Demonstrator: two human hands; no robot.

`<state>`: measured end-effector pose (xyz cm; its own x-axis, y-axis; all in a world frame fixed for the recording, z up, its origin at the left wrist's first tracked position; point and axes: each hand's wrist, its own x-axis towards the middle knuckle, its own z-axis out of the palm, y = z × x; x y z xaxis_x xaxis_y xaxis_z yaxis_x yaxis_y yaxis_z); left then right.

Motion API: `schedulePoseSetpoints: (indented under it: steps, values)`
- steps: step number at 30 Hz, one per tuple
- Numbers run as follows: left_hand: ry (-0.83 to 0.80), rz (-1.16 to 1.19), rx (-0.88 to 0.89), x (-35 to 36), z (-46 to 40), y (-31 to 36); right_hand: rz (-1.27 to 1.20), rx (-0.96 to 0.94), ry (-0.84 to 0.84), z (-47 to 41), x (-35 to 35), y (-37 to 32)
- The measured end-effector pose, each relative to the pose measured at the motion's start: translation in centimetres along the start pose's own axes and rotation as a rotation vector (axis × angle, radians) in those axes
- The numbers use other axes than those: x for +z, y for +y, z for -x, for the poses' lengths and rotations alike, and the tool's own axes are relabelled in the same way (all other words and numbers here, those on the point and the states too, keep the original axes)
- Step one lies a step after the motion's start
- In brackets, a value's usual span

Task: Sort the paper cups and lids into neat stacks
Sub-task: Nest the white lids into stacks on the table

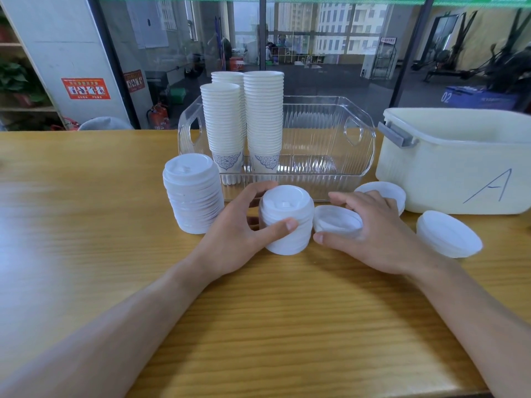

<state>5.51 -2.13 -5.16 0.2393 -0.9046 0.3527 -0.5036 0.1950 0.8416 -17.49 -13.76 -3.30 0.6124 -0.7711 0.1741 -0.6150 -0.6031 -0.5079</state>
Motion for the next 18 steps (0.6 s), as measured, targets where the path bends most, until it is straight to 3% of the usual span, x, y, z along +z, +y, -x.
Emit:
schedulePoseSetpoints:
  steps: [7, 12, 18]
  values:
    - [-0.005, -0.007, -0.005, -0.01, -0.02, 0.05, -0.038, -0.023, 0.053, -0.04, -0.1, 0.12]
    - [-0.005, -0.007, -0.012, -0.05, 0.04, 0.23, -0.227, -0.071, 0.14, -0.11, -0.45, 0.62]
    - [-0.004, 0.006, -0.019, -0.03, 0.1, 0.41, -0.275, -0.066, 0.116, -0.54, -0.39, 0.77]
